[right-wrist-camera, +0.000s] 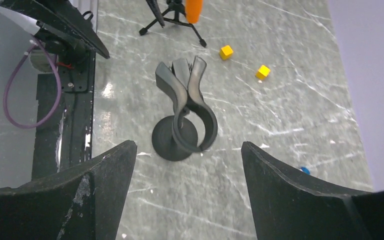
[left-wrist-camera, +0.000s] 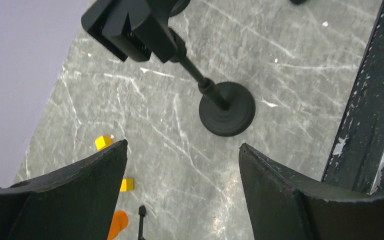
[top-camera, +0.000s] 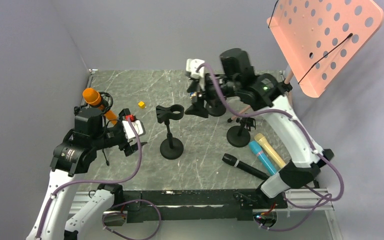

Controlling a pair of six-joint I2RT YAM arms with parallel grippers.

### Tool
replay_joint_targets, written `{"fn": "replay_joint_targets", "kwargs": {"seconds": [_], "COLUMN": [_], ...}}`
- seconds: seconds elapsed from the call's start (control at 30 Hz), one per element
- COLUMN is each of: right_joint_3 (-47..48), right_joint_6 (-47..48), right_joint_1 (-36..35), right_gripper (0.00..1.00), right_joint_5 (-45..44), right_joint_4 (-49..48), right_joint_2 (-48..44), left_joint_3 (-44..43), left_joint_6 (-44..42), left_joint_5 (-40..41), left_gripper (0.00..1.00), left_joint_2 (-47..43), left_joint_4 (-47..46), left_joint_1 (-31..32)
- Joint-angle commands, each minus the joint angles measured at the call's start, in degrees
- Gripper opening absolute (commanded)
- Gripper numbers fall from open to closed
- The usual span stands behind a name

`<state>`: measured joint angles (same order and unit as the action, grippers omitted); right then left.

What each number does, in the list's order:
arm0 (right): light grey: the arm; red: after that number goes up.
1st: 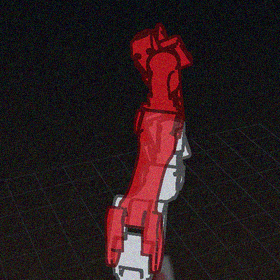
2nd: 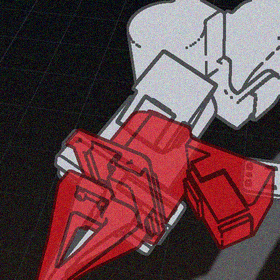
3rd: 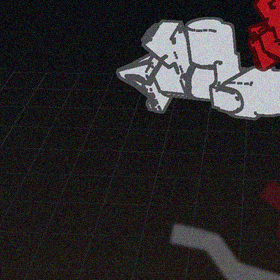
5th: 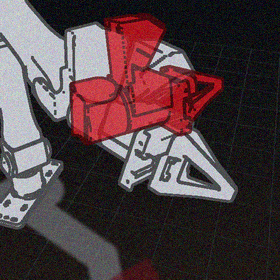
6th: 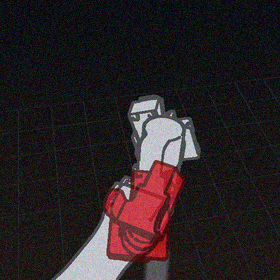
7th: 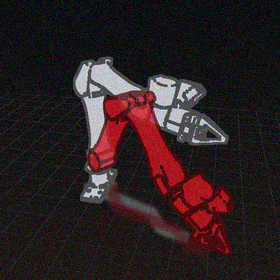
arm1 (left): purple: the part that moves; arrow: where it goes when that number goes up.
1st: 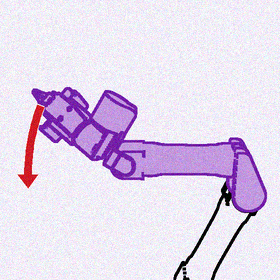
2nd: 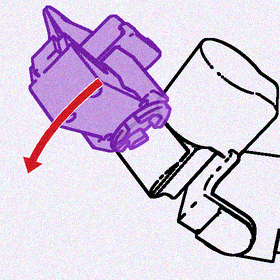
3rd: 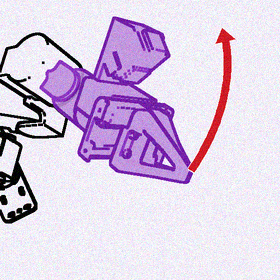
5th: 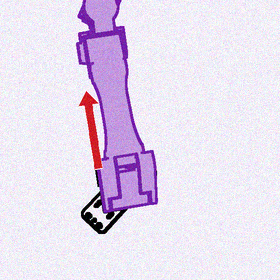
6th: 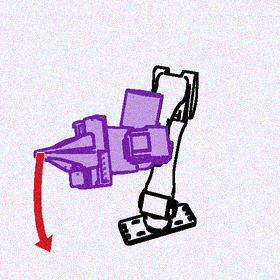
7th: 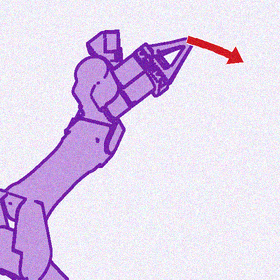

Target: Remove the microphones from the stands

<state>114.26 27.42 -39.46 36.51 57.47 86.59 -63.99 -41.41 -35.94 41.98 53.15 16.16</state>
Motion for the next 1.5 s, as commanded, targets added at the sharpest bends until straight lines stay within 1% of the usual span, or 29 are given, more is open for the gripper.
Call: {"fn": "replay_joint_targets", "kwargs": {"seconds": [0.0,0.13,0.2,0.27,0.37,0.43,0.53,0.6,0.67,0.7,0.73,0.77,0.8,0.83,0.9,0.93,1.0,1.1,1.17,1.23,1.4,1.47], "right_joint_3": [3.37,7.53,8.91,10.08,10.20,12.71,18.04,17.36,12.36,7.92,1.13,-2.02,-6.57,-11.61,-16.99,-19.17,-23.89,-31.47,-34.41,-35.11,-35.79,-35.88], "right_joint_6": [3.29,7.24,7.22,6.34,5.81,6.01,7.57,9.82,11.12,10.82,10.97,11.66,12.41,12.57,11.88,12.29,15.55,18.30,18.18,17.98,22.22,22.67], "right_joint_1": [-2.68,-4.16,-4.87,-5.61,-7.38,-8.48,-8.97,-8.80,-7.73,-6.45,-4.78,-2.96,-0.84,1.11,5.23,6.81,9.05,10.30,10.44,10.45,10.94,11.07], "right_gripper": [0.81,0.81,0.79,0.76,0.72,0.64,0.44,0.31,0.21,0.18,0.15,0.12,0.09,0.05,0.02,0.01,0.00,0.00,0.00,0.00,0.00,0.00], "right_joint_5": [0.69,2.14,3.29,4.29,3.63,3.32,4.57,4.10,3.70,3.88,4.89,6.35,8.09,9.79,13.38,15.41,17.60,17.11,16.49,16.03,14.57,14.21], "right_joint_4": [-4.31,1.60,3.75,4.77,3.63,4.64,8.64,10.95,10.29,8.10,5.15,2.23,-0.46,-3.47,-8.01,-9.53,-9.71,-12.28,-14.08,-14.85,-13.55,-13.44], "right_joint_2": [5.23,13.03,16.40,19.01,21.27,23.37,26.39,25.77,22.52,19.89,17.05,14.05,11.48,8.78,4.67,2.70,-1.07,-6.90,-9.00,-10.06,-11.30,-11.46], "left_joint_3": [-2.80,-3.36,-2.88,-2.14,-0.13,1.77,3.16,3.47,2.68,2.54,2.77,3.49,4.91,6.70,10.74,12.30,14.88,16.81,17.38,17.17,15.04,14.98], "left_joint_6": [-2.29,0.65,1.13,1.74,-0.08,-0.95,-2.10,-1.97,-0.51,-0.35,-0.04,0.46,1.95,5.30,11.52,13.25,13.30,10.77,10.87,12.04,12.55,13.10], "left_joint_5": [1.21,-3.69,-5.28,-6.04,-7.87,-8.58,-9.56,-9.26,-9.08,-9.47,-10.06,-10.52,-10.59,-10.26,-9.57,-9.77,-9.77,-10.12,-10.26,-10.09,-12.19,-12.33], "left_gripper": [0.85,0.87,0.87,0.87,0.86,0.86,0.86,0.86,0.85,0.84,0.83,0.82,0.82,0.83,0.86,0.87,0.87,0.85,0.85,0.84,0.76,0.75], "left_joint_2": [0.21,-2.63,-4.06,-5.32,-6.10,-6.05,-4.79,-2.57,0.56,2.23,4.01,4.59,5.16,5.31,5.06,5.39,7.57,12.52,15.99,19.75,29.30,31.79], "left_joint_4": [1.78,1.74,1.54,0.52,0.45,-0.15,-2.21,-4.37,-6.32,-6.84,-7.61,-9.11,-11.90,-16.06,-25.38,-29.13,-33.57,-37.70,-41.53,-45.29,-50.08,-52.20], "left_joint_1": [-1.48,-1.49,-1.49,-1.49,-1.49,-1.49,-1.49,-1.37,-1.23,-1.22,-1.17,-1.07,-0.93,-0.77,-0.50,0.04,2.42,6.41,8.27,9.78,11.98,12.85]}}
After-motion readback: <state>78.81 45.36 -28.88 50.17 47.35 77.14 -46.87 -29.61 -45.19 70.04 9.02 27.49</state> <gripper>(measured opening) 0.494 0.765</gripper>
